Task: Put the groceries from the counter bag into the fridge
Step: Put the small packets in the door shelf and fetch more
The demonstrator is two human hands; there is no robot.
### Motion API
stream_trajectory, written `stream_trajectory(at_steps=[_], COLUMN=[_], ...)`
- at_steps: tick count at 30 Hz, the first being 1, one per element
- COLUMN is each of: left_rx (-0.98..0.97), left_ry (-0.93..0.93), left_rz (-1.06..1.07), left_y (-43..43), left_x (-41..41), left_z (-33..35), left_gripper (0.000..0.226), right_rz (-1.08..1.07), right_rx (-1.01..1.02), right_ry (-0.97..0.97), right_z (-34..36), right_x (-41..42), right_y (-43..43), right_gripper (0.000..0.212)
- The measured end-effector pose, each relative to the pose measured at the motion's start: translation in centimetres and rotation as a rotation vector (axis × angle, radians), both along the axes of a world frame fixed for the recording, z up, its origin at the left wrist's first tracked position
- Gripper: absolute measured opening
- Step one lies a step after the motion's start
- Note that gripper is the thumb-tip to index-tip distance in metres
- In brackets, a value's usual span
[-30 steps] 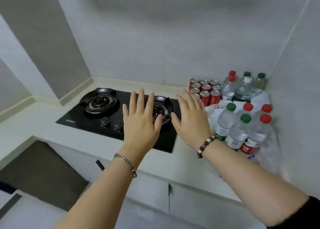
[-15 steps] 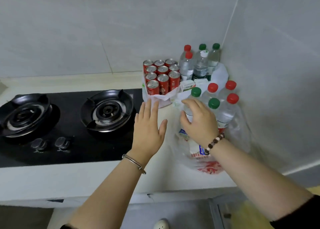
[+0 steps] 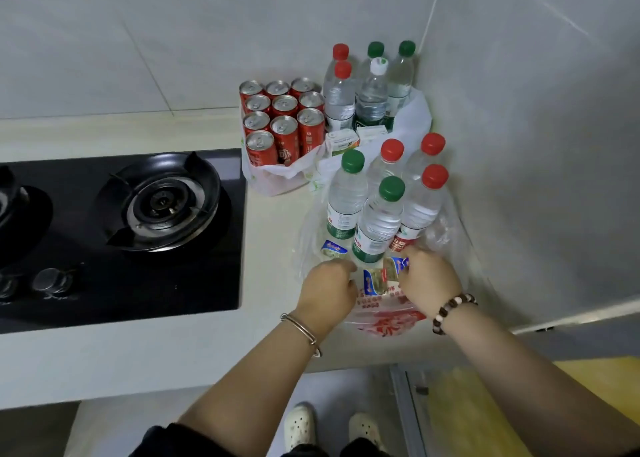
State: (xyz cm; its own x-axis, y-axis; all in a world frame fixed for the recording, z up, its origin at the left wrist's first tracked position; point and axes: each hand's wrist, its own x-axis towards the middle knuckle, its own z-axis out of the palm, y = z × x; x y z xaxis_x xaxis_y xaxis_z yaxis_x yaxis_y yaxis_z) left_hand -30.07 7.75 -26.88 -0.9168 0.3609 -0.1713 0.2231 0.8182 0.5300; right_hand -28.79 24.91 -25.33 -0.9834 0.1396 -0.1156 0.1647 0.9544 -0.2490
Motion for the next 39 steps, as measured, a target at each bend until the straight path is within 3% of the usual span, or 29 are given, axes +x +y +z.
stream_trajectory(at_steps=[5, 10, 17, 26, 31, 39], left_rx=[-0.125, -0.163, -0.143, -0.075, -0.041, 0.18], left_ry=[-0.112, -0.17, -0.221, -0.196, -0.175, -0.163], left_rz=[0.046, 0.161, 0.229, 0.288, 0.293, 0.325], left_y=[3.4, 5.1, 5.9, 5.5, 4.3, 1.9], left_x=[0.3, 0.1, -0.3, -0.6, -0.7, -1.6], left_z=[-1.6, -2.4, -3.5, -4.2, -3.6, -1.0], left_gripper=[0.027, 0.045, 0.045, 0.022, 0.031, 0.034], right_rz=[0.042, 0.023, -0.007, -0.006, 0.024, 0.082], right_rx=[0.093, 0.083, 0.081, 0.068, 0.099, 0.085], right_ry=[-0.121, -0.198, -0.228, -0.259, -0.22, -0.115], right_z=[-2.2, -3.8, -4.7, -4.5, -3.8, -0.7], right_x=[-0.4, -0.9, -1.1, -1.6, -1.3, -0.8], right_y=[1.1, 1.7, 1.6, 2.0, 1.9, 0.1], right_gripper=[0.038, 0.055, 0.063, 0.043, 0.042, 0.037])
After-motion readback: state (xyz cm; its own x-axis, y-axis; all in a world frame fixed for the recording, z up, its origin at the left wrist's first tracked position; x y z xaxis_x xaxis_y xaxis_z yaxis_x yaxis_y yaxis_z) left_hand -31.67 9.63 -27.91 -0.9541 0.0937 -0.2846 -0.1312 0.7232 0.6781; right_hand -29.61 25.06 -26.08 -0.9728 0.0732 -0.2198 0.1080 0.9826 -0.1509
